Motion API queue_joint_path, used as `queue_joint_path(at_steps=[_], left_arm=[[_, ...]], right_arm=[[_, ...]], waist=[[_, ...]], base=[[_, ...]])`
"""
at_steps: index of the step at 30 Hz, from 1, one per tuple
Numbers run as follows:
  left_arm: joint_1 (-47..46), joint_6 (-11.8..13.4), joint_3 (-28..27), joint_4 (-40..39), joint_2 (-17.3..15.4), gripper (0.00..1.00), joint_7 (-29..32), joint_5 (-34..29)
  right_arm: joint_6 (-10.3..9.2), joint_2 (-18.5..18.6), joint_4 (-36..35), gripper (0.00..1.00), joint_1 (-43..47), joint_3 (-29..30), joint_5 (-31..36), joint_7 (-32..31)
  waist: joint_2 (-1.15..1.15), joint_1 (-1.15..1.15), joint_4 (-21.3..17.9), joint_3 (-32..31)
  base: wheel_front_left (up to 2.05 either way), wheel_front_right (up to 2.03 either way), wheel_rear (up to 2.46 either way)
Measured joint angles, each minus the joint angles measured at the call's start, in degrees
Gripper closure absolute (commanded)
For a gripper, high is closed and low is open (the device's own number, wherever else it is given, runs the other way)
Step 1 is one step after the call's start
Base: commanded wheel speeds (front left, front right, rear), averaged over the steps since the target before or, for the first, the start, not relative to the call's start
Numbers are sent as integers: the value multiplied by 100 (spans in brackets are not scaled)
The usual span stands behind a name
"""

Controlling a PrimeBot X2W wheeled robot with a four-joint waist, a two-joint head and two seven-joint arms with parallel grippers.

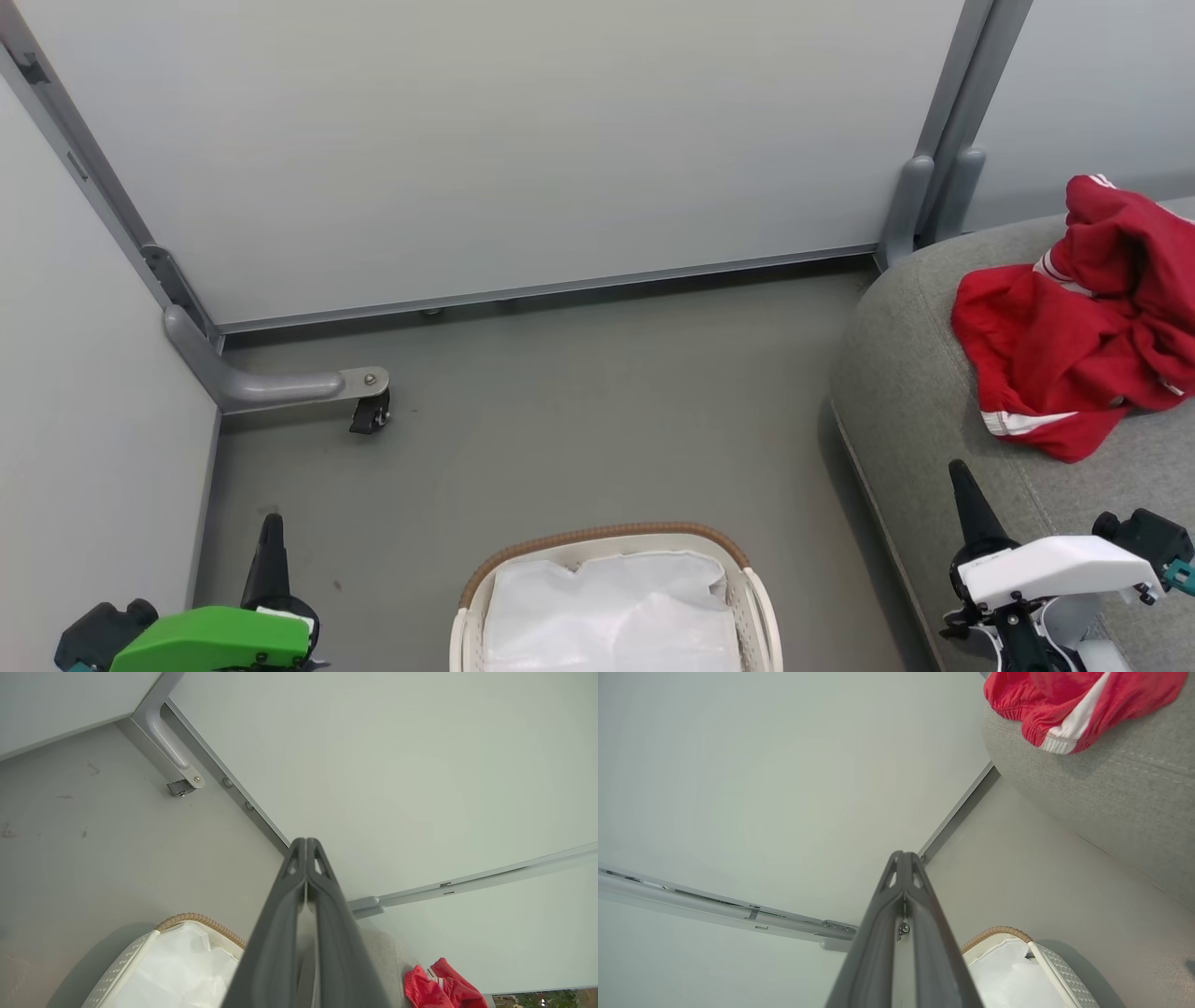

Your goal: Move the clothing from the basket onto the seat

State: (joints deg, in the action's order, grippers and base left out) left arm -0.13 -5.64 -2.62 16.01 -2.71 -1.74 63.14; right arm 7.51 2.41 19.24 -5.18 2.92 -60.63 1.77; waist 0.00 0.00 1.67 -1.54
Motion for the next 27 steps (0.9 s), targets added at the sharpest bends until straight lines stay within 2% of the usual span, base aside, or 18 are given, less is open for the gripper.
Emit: queue_joint_path(at_steps=[27], left_arm=[[-263, -90, -179, -91, -1, 100, 381, 1356]], right_arm=[[0, 15, -235, 100, -21, 168, -1475, -388]], waist=[[0, 0, -67, 69]], base=[[0, 0, 0]])
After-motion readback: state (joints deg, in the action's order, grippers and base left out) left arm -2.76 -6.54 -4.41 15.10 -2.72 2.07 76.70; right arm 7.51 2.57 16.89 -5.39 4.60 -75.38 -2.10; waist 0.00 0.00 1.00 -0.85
